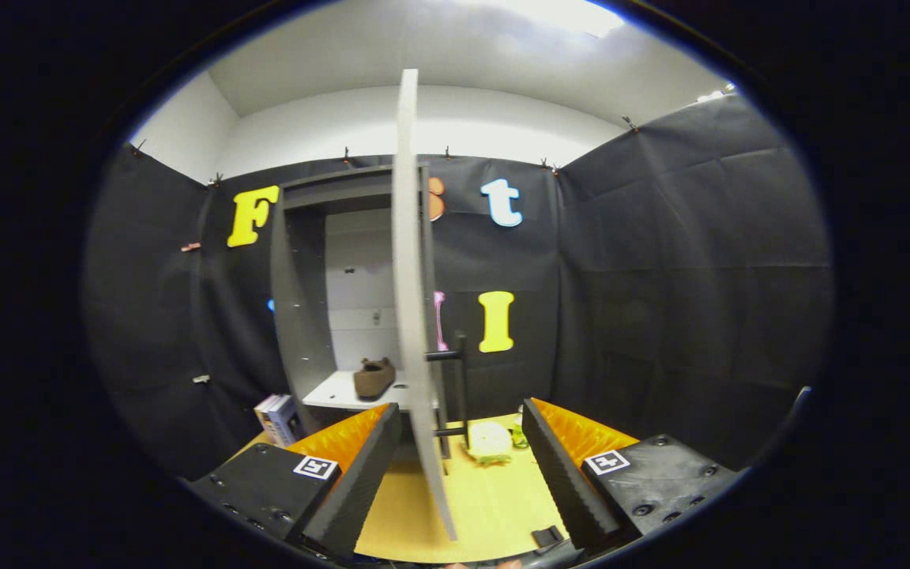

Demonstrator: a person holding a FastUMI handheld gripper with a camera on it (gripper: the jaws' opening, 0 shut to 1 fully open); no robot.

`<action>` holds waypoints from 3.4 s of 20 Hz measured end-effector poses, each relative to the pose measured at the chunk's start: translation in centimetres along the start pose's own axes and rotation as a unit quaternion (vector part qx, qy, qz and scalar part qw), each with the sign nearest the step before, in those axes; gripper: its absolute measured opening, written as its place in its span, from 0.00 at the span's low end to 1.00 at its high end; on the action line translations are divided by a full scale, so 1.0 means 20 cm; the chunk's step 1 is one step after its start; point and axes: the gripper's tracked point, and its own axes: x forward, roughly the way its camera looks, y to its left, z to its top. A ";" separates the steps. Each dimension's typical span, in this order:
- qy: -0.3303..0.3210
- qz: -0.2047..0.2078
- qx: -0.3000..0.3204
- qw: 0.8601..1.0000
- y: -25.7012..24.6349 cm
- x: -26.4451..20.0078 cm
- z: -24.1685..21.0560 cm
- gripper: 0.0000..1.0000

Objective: Open the shoe cabinet door, grab the shoes and put them into the shoe cabinet, then close the shoe cabinet door.

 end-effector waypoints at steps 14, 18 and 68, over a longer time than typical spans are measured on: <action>0.026 -0.003 0.030 0.999 -0.09 0.35 -0.13 0.97; 0.022 -0.006 0.036 0.999 0.04 0.32 -0.15 0.97; 0.007 0.086 -0.009 0.996 1.27 0.40 -0.18 0.98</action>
